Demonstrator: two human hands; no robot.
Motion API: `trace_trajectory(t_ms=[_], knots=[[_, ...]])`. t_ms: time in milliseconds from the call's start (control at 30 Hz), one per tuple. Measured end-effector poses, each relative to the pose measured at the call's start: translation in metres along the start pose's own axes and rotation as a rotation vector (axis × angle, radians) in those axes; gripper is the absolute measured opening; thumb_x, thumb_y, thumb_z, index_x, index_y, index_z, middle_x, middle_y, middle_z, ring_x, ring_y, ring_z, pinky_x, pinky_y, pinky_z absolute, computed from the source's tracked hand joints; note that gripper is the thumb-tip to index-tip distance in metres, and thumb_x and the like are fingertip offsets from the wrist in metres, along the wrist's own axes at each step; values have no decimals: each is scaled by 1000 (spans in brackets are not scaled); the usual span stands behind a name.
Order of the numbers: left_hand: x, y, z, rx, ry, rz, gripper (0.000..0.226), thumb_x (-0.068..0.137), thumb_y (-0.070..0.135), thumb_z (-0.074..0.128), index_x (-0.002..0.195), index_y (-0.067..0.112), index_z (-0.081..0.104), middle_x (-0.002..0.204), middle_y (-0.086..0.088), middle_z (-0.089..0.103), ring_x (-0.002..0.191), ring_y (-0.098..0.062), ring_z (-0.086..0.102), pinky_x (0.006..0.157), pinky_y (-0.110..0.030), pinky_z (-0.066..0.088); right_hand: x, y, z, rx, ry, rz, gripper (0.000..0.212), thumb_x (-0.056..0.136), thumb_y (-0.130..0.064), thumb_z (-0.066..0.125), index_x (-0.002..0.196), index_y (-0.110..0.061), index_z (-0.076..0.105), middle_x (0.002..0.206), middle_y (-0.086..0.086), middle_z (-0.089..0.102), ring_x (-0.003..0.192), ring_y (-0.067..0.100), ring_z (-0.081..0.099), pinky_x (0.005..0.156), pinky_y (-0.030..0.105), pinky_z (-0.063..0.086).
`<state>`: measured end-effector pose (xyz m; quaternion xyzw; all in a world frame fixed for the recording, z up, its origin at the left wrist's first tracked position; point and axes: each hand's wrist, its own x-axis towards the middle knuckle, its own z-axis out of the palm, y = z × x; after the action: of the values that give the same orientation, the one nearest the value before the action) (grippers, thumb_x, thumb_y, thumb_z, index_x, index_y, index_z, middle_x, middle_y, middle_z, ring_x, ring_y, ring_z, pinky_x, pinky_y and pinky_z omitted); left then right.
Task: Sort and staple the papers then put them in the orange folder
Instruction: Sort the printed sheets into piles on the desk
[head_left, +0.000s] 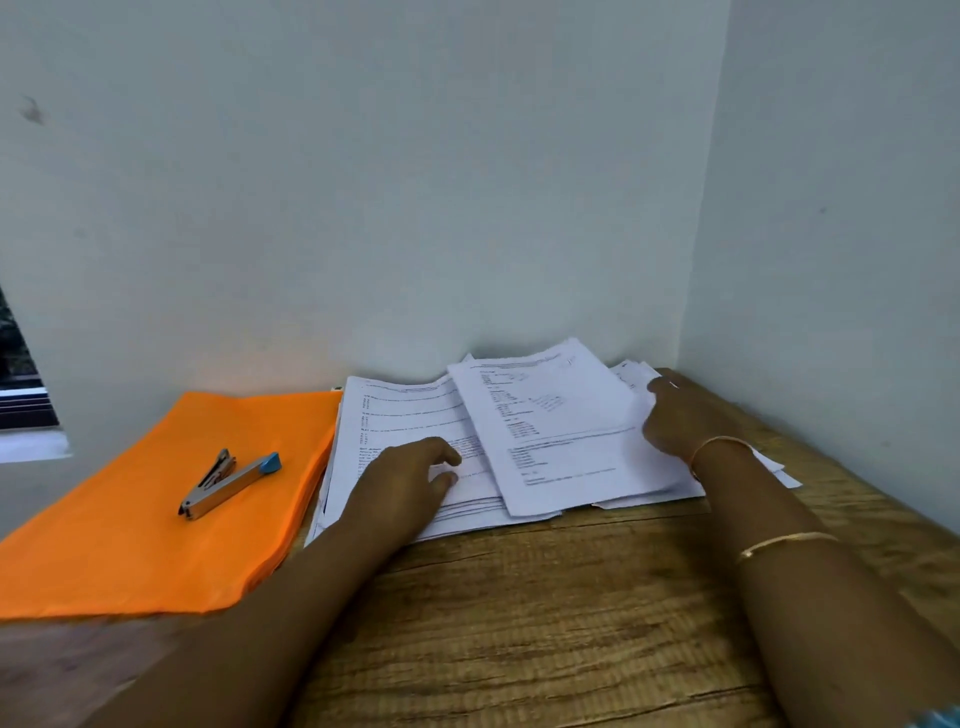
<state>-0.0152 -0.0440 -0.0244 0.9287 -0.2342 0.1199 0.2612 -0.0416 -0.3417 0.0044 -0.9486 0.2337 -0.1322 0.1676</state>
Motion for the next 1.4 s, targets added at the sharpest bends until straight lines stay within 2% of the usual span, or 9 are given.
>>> trace_trajectory(t_ms=[167, 300, 400, 533, 900, 1100, 1167, 1233, 1400], knots=[[1, -3, 1, 40, -88, -55, 30, 93, 37, 53, 121, 28, 58, 129, 6, 57, 118, -13, 50, 95, -25, 37, 5, 20, 9, -95, -8, 144, 39, 92, -16, 43, 130, -14, 51, 137, 12, 49, 124, 31, 47, 104, 38, 39], [1, 0, 2, 55, -162, -90, 46, 91, 52, 47, 130, 28, 51, 138, 6, 50, 123, -14, 47, 98, -27, 36, 4, 10, 11, -156, 86, 136, 46, 84, -29, 47, 128, -17, 51, 134, 14, 51, 122, 34, 47, 102, 43, 40], [-1, 0, 4, 56, -204, -76, 54, 90, 57, 44, 136, 28, 45, 144, 7, 43, 129, -14, 41, 104, -30, 33, -3, -7, 12, -170, -71, 124, 71, 86, -62, 41, 144, -23, 29, 154, 15, 22, 141, 39, 19, 110, 59, 18], [-2, 0, 4, 61, -230, -62, 55, 91, 56, 44, 138, 28, 41, 148, 7, 37, 135, -13, 34, 109, -32, 29, -4, -5, 19, -226, -231, 251, 99, 73, -85, 37, 151, -33, 3, 157, 16, -13, 141, 48, -13, 107, 70, 0], [-3, 1, 2, 86, -271, -66, 64, 87, 62, 44, 141, 27, 37, 150, 7, 35, 135, -14, 35, 109, -33, 29, 0, 11, 18, -141, -230, 388, 78, 90, -62, 34, 152, -22, 8, 155, 24, -9, 143, 44, -7, 111, 60, -2], [-3, 2, -2, 106, -308, -69, 81, 74, 72, 50, 142, 30, 34, 150, 7, 33, 135, -15, 35, 109, -34, 31, -4, 5, 18, -186, -155, 286, 75, 90, -68, 27, 150, -24, 16, 157, 20, -10, 144, 38, -14, 110, 63, -6], [-3, 4, -3, 111, -293, -60, 79, 73, 71, 52, 140, 32, 37, 148, 8, 38, 132, -15, 39, 106, -33, 34, -5, -7, 20, -143, -58, 178, 70, 91, -66, 28, 148, -24, 24, 158, 18, 0, 146, 34, -8, 110, 63, -4], [-3, 5, -5, 103, -259, -42, 74, 73, 71, 54, 135, 33, 44, 143, 9, 44, 127, -13, 44, 103, -30, 36, -9, -23, 21, -44, 38, 42, 62, 93, -59, 34, 143, -23, 36, 155, 14, 20, 144, 33, 11, 112, 58, 7], [-3, 6, -10, 5, -194, 10, 51, 78, 62, 58, 118, 30, 61, 125, 11, 59, 112, -9, 53, 91, -26, 40, -24, -57, 28, 217, 86, -226, 37, 95, -47, 43, 115, -20, 60, 125, 5, 57, 114, 25, 52, 96, 39, 41]])
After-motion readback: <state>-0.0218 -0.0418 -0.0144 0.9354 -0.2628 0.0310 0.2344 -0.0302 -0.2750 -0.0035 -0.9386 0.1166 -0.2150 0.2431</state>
